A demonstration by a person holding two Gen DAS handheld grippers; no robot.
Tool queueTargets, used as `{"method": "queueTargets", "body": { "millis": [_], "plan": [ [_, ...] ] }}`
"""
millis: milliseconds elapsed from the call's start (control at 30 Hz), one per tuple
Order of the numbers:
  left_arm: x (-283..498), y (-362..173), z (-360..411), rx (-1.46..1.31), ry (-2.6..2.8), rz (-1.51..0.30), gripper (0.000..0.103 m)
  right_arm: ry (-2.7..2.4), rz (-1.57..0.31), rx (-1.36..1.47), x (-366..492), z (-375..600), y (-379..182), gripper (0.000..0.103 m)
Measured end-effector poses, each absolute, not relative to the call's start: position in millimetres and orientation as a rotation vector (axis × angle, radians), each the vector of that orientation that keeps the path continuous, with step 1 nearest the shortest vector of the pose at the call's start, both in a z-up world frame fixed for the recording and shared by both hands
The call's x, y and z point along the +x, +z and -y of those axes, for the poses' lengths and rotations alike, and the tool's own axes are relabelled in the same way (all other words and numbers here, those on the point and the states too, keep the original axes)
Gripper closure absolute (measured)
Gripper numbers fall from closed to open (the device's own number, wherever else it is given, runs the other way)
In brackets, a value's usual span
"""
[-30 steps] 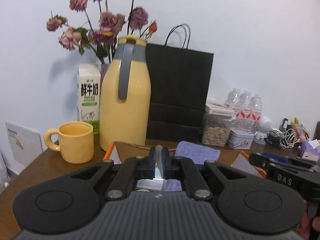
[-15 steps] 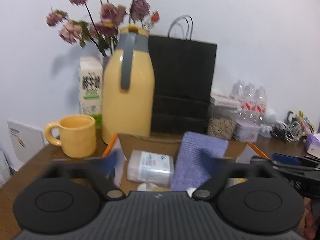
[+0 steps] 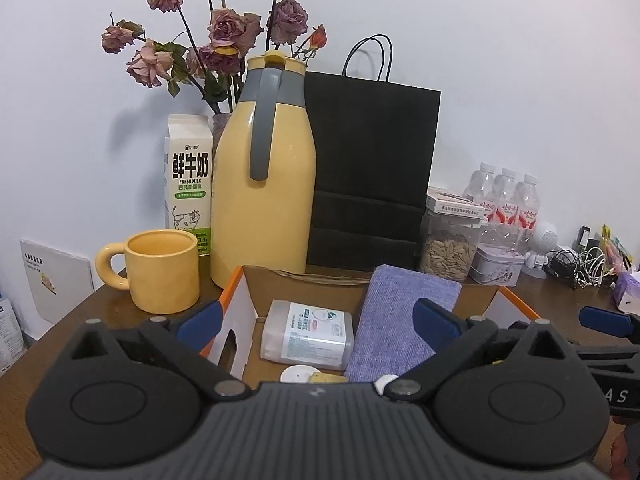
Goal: Organize objects
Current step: 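Withdraw both tools from the box toward the remaining caps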
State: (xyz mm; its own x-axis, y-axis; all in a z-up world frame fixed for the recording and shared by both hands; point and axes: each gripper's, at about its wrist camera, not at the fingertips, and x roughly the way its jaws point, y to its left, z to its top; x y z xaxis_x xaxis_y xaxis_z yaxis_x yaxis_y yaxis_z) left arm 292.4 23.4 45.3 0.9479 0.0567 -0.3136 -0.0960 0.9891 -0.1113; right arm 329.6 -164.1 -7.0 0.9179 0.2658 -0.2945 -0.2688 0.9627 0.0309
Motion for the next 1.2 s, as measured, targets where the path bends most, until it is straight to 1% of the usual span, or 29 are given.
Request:
{"method": "queueTargets", "body": {
  "millis": [467, 700, 867, 1033, 1200],
  "plan": [
    [260.6, 40.0, -29.1, -0.125, 0.081, -0.27, 0.0, 0.27, -0.242, -0.032, 295.1, 173.4, -5.1, 0.0],
    [228.1, 32.7, -32.3, -0.117, 0.053, -0.263, 0.0, 0.285, -0.259, -0.08, 267.9, 175.7, -13.7, 0.0],
    [210.7, 21.5, -33.3, -0.097, 0.026, -0.313, 0.0, 0.297, -0.294, -0.097, 250.0, 177.8, -23.8, 0.0],
    [201.5, 6.2, -38.6, -0.103, -0.002, -0.401, 0.0, 0.308, -0.34, -0.126, 235.9, 176.7, -34.1, 0.0],
    [199.6, -1.1, -44.0, -0.11, 0.021, -0.447, 0.0, 0.305, -0.42, -0.138, 234.4, 175.1, -45.2, 0.001]
  ]
}}
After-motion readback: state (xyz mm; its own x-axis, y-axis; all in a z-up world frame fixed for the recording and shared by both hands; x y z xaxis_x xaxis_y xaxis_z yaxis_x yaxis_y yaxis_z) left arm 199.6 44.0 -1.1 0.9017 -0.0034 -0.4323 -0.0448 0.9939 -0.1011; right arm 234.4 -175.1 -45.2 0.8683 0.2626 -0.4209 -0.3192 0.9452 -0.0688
